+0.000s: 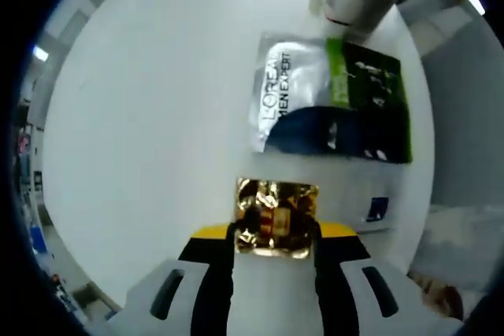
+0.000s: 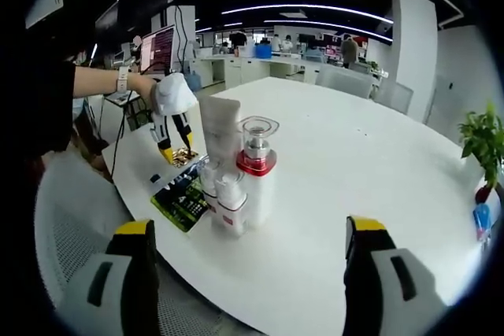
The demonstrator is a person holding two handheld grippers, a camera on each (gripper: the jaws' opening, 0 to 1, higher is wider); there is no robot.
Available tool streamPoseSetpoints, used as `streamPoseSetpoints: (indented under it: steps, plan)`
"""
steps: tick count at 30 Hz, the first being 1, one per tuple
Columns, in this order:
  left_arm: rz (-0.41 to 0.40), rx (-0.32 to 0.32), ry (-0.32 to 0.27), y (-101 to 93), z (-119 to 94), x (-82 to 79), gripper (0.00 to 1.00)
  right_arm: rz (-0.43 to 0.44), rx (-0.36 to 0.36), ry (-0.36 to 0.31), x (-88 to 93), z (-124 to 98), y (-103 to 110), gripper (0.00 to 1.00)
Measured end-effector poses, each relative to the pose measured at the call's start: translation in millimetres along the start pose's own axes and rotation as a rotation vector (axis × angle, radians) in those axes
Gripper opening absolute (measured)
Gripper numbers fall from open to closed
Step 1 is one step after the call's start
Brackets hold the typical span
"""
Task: Arrange the skincare products in the storage area until every visible bottle or jar stands upright without overlapping.
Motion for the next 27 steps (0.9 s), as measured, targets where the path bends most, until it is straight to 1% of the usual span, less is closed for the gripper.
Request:
streamPoseSetpoints:
  steps: [6,14,20,23,27]
  plan:
    - [-0.008,0.000,-0.013,-4.0,2.5,-6.4,0.37,0.004,0.001,-0.004,1.0,-0.6,-0.6,1.00]
    - [0.014,0.009,-0.020,-9.4,6.3,-15.7,0.37,0.003,0.005,-0.009,1.3,-2.5,-2.8,1.00]
    - [0.014,0.008,-0.005,-9.7,6.9,-16.3,0.37,0.001,0.006,-0.010,1.9,-4.0,-3.9,1.00]
    - [-0.001,0.003,-0.006,-9.6,6.9,-16.4,0.37,0.002,0.007,-0.013,1.9,-4.3,-4.2,1.00]
    - [0.004,0.004,-0.008,-9.7,6.9,-16.3,0.37,0.003,0.009,-0.016,1.9,-5.2,-5.0,1.00]
Point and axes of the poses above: the point that each gripper's makers call its tool centre point, and the gripper's own axes: z roughly forward along the fingers, y roughly to its left, x roughly out of its underside, the point moved 1 cm from there along -z, roughly backward along the fingers, and after that the axes turned 14 degrees about -y, right-handed, at the moved point
